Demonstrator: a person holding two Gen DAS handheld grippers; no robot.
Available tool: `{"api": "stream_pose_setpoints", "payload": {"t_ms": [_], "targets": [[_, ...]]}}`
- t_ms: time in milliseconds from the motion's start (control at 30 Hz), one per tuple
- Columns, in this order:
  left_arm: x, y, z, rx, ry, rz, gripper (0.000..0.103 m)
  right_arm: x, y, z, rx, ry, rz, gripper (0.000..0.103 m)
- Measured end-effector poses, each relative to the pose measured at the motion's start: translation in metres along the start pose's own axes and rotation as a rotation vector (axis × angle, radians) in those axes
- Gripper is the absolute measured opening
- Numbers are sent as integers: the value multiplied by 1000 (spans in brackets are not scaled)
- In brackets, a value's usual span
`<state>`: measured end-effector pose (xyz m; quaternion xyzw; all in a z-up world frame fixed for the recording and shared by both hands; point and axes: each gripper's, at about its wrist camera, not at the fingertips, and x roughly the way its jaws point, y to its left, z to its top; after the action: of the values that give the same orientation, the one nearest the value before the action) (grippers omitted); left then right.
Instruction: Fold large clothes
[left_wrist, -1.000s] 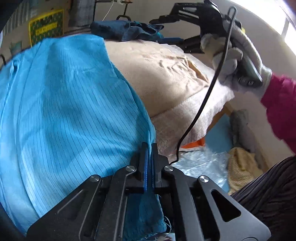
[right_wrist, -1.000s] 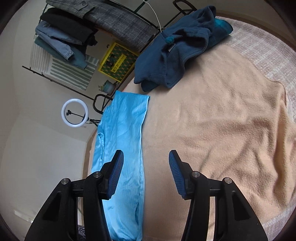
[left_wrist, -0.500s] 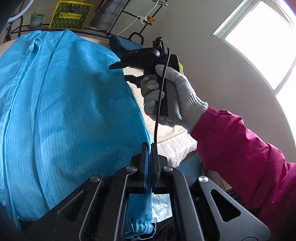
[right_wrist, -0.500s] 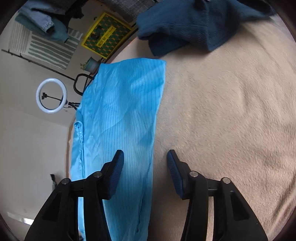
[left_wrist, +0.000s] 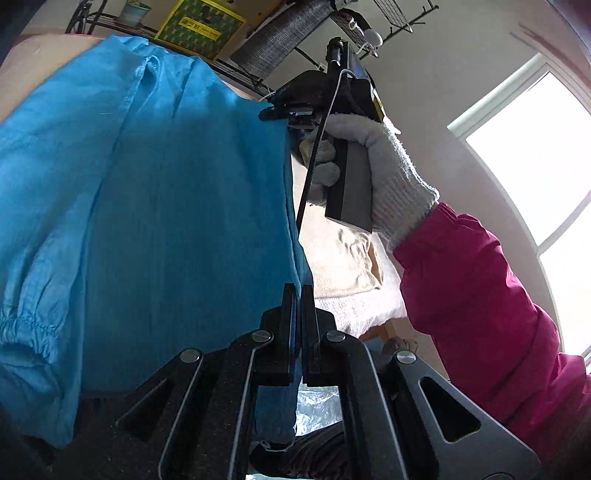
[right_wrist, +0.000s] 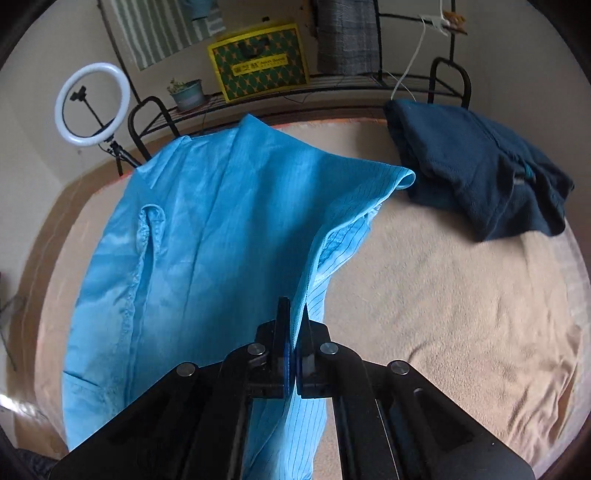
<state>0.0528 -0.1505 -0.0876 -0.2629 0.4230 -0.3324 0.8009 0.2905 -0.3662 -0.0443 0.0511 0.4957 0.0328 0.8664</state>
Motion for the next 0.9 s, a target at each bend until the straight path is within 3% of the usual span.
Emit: {"api": "stream_pose_setpoints", "payload": {"t_ms": [200, 433, 567, 633, 700, 800, 900], "targets": [[-33, 37, -10, -135, -38, -16, 0, 1, 93, 0, -242, -48, -134, 1], [-64, 82, -30, -237, -62, 41, 0, 55, 217, -41, -607, -18, -231, 1], [-65, 98, -33, -265, -65, 61, 0, 88, 254, -68, -771, 21, -299, 1], [-66, 101, -35, -270, -62, 64, 0, 97, 256, -69, -788, 46, -312, 1], [-64, 107, -33, -274, -66, 68, 0, 96, 250, -61, -743, 92, -240, 3], [-72, 109, -38, -281, -75, 57, 0, 75, 225, -42, -589, 143, -34, 15], [-77, 113, -39, -288, -88, 42, 0, 40, 187, -26, -427, 114, 132, 19]]}}
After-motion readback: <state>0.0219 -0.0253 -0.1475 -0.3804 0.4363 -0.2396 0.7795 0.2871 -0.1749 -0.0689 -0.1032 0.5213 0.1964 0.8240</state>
